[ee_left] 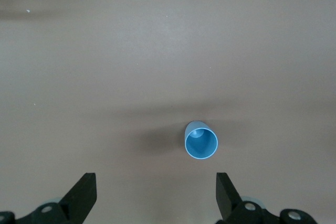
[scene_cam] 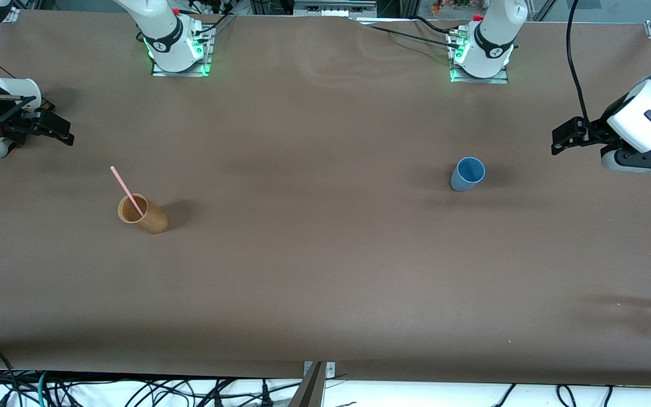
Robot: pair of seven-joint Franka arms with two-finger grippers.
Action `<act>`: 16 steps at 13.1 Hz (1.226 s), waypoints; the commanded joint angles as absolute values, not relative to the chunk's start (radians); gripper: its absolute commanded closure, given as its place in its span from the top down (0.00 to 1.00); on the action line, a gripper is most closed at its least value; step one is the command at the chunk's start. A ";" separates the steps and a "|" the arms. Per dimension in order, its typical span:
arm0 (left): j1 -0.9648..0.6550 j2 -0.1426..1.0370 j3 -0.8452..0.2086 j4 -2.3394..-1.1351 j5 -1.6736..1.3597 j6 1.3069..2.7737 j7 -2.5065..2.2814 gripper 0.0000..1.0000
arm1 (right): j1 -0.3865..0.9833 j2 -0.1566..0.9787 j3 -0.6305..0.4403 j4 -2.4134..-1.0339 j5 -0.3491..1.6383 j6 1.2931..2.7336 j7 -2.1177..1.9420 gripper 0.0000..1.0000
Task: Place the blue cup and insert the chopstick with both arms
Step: 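Move the left gripper toward the blue cup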
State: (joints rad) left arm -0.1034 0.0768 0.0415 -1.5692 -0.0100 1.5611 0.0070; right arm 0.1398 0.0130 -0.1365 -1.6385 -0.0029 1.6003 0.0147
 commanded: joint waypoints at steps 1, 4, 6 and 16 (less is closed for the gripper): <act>-0.100 0.118 0.041 -1.548 -0.012 1.557 0.005 1.00 | 0.133 0.000 -0.132 -1.637 -0.014 1.598 -0.002 1.00; -0.100 0.204 0.041 -1.528 -0.009 1.562 0.017 1.00 | 0.133 0.000 -0.132 -1.637 -0.014 1.598 -0.002 1.00; -0.100 0.259 0.040 -1.522 -0.012 1.583 0.015 1.00 | 0.133 0.000 -0.132 -1.637 -0.014 1.598 -0.002 1.00; -0.150 0.062 0.038 -2.110 -0.023 2.015 0.011 1.00 | 0.133 0.000 -0.132 -1.637 -0.014 1.597 -0.002 1.00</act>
State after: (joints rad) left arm -0.1400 0.1987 0.0340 -1.9150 -0.0100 1.9230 0.0071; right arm 0.1398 0.0130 -0.1365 -1.6371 -0.0030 1.6003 0.0147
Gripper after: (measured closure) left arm 0.000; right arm 0.000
